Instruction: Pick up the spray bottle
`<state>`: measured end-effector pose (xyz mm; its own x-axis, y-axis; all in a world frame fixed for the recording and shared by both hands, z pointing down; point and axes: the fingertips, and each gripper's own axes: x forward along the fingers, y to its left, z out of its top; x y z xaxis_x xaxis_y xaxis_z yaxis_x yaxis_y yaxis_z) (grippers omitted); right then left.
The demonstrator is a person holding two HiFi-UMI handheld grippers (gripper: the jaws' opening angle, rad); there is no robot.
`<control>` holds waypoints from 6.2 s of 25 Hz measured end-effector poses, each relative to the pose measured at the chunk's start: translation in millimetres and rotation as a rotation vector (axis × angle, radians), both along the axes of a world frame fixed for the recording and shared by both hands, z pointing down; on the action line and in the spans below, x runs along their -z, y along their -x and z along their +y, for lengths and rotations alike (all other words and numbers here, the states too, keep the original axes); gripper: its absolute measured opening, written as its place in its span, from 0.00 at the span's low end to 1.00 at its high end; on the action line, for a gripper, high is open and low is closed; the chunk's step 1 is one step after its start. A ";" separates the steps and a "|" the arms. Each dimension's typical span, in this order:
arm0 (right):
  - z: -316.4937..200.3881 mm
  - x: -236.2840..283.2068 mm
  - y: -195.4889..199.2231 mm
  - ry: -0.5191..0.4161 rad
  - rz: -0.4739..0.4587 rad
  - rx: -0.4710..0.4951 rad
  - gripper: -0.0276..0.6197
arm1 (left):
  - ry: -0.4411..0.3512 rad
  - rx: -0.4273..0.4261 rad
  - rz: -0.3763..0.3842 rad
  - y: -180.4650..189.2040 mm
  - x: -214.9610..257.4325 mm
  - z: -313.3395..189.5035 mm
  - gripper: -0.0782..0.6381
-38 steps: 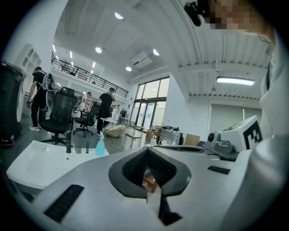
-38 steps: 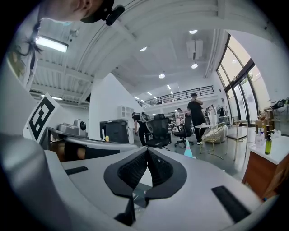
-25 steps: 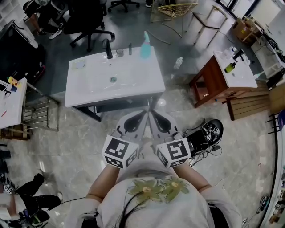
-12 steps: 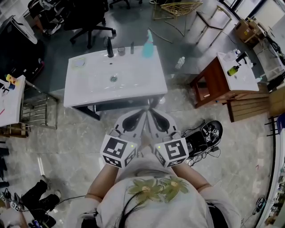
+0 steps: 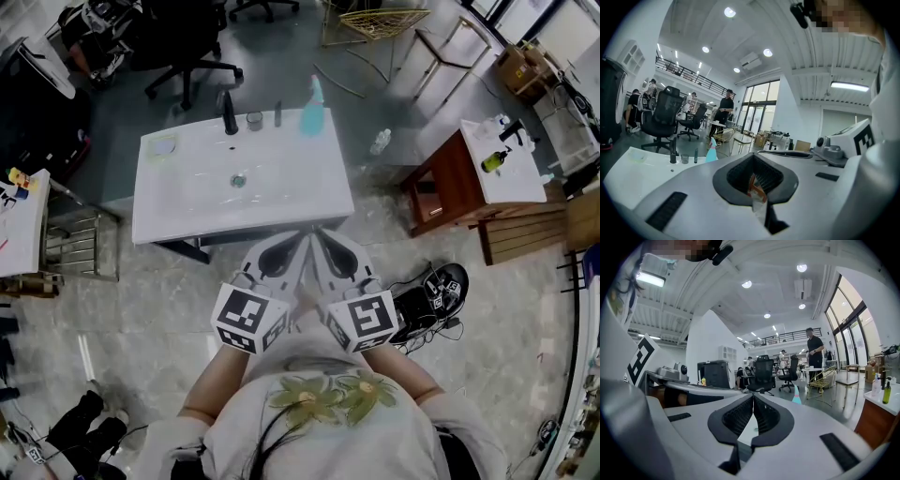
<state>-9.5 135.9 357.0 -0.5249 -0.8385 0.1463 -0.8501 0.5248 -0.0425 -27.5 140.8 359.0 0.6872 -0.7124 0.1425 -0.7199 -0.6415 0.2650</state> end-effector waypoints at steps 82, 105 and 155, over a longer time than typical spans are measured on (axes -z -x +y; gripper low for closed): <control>-295.2 -20.6 -20.6 0.035 0.004 0.065 0.08 | 0.049 0.079 -0.044 -21.1 -21.2 -293.1 0.12; -340.6 -67.7 -33.3 0.144 0.041 0.057 0.18 | 0.130 0.040 -0.078 -27.6 -57.4 -322.0 0.12; -414.8 -184.1 -49.9 0.308 0.199 -0.024 0.33 | 0.260 0.034 -0.086 -21.6 -99.3 -348.7 0.12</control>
